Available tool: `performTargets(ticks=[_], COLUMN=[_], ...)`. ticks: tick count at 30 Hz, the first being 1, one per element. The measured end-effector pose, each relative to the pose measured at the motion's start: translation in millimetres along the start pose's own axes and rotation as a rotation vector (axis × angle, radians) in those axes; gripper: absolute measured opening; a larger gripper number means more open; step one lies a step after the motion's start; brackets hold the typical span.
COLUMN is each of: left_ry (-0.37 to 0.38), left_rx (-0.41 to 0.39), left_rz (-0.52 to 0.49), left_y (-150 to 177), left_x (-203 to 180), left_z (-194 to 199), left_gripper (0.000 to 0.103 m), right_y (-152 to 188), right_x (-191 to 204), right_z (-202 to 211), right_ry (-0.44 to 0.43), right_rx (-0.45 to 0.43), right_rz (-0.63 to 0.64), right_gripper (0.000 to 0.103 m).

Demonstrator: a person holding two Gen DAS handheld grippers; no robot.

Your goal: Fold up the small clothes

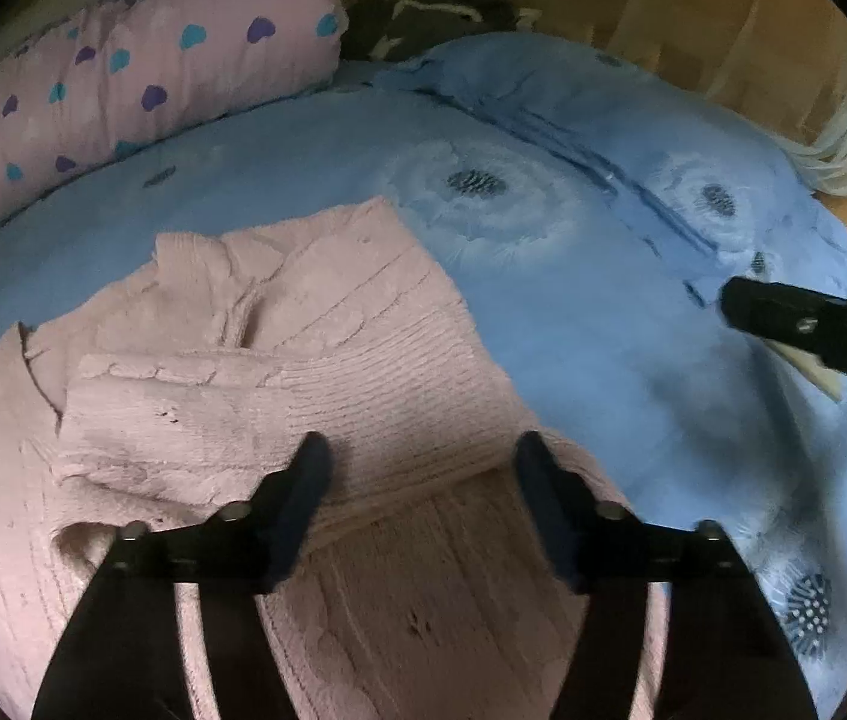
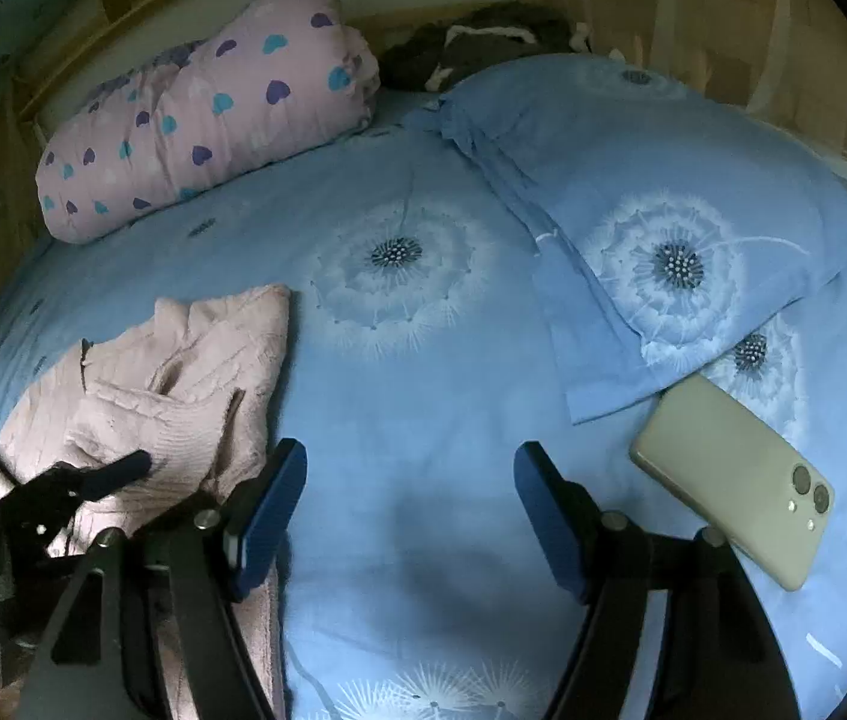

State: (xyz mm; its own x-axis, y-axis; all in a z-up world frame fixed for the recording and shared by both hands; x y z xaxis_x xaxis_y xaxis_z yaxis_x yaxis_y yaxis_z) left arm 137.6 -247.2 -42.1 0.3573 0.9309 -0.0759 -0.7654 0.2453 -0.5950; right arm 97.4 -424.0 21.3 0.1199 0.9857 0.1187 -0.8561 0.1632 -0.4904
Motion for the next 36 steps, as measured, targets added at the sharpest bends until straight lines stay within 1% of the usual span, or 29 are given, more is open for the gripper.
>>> performTargets(ticks=[1,3,4,5,6,7,10,11,16,17,19,20,23,24,26,28,31,33,34,36], left_ry=[0.0,0.005,0.013,0.026,0.024,0.018,0.063,0.074,0.074,0.053,0.017,-0.013,-0.093,-0.111,-0.177,-0.235,-0.289,-0.336,-0.346,-0.38], left_rx=[0.005,0.0,-0.002,-0.007,-0.014,-0.02,-0.031,-0.047,-0.153,-0.184,-0.22,-0.243,-0.288,-0.296,-0.315,-0.317,-0.287,-0.245,-0.23,-0.17], left_rz=[0.001,0.003,0.003,0.003,0.005,0.008,0.057,0.08,0.177,0.2,0.223,0.239,0.288,0.294,0.307,0.33,0.372,0.413,0.424,0.452], left_y=[0.8,0.9,0.7,0.3,-0.1,-0.9,-4.2,-6.5,-18.3,-20.1,-22.0,-21.7,-17.9,-17.3,-10.7,0.8,21.6,41.3,46.6,66.0], left_x=[0.3,0.5,0.3,0.1,1.7,4.0,12.6,17.9,53.0,66.6,86.3,100.6,142.8,151.1,177.7,204.3,235.0,258.3,263.3,284.3], left_z=[-3.1,-6.6,-6.5,-5.6,-4.6,-2.9,6.5,13.3,57.8,72.1,88.3,99.6,126.9,131.5,144.9,152.3,149.2,140.1,136.2,123.8], left_gripper=[0.05,0.035,0.031,0.021,0.008,0.007,0.006,0.006,0.006,0.006,0.005,0.005,0.005,0.005,0.005,0.005,0.005,0.005,0.005,0.006], right_y=[-0.1,-0.3,0.0,0.7,1.2,1.5,1.3,1.1,0.5,0.3,-0.5,-0.9,-1.8,-1.7,-0.4,2.3,6.3,7.9,8.7,10.7], right_x=[0.9,3.0,4.4,6.1,7.4,8.6,11.7,12.7,19.6,22.6,28.2,32.7,45.3,50.0,58.4,65.6,76.5,80.0,81.9,85.5], right_z=[0.1,0.1,0.1,0.1,0.0,-0.4,-0.9,-1.4,-2.7,-3.4,-5.2,-6.4,-10.4,-12.1,-17.5,-22.7,-31.6,-37.6,-41.1,-47.5], right_ry=[-0.004,-0.008,-0.007,-0.006,-0.004,-0.001,-0.004,-0.005,-0.011,-0.015,-0.02,-0.025,-0.038,-0.045,-0.06,-0.079,-0.094,-0.085,-0.083,-0.083], right_rx=[0.0,-0.002,-0.003,-0.003,-0.003,-0.002,0.0,0.002,0.003,0.004,0.006,0.007,0.013,0.015,0.028,0.046,0.072,0.085,0.094,0.112], right_rz=[-0.001,0.005,0.01,0.015,0.02,0.025,0.031,0.033,0.035,0.037,0.043,0.048,0.066,0.075,0.087,0.09,0.103,0.116,0.12,0.121], right_gripper=[0.075,0.075,0.075,0.075,0.075,0.075,0.075,0.075,0.075,0.075,0.075,0.075,0.075,0.075,0.075,0.075,0.075,0.075,0.075,0.075])
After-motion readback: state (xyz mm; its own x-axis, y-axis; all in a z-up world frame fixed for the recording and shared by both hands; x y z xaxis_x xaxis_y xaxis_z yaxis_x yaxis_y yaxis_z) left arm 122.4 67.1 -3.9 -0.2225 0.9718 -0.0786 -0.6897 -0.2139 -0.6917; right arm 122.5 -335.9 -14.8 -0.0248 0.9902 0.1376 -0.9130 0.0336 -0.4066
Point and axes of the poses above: each gripper's, at about its wrist camera, not at the fingertips, and z roughly against the way its jaws point, x to its left, y to its underside, the point moved 7 cm from there along -z, roughly the way its jaws point, and after that the axes turned 2 degrees about z, right-handed, at the moved point
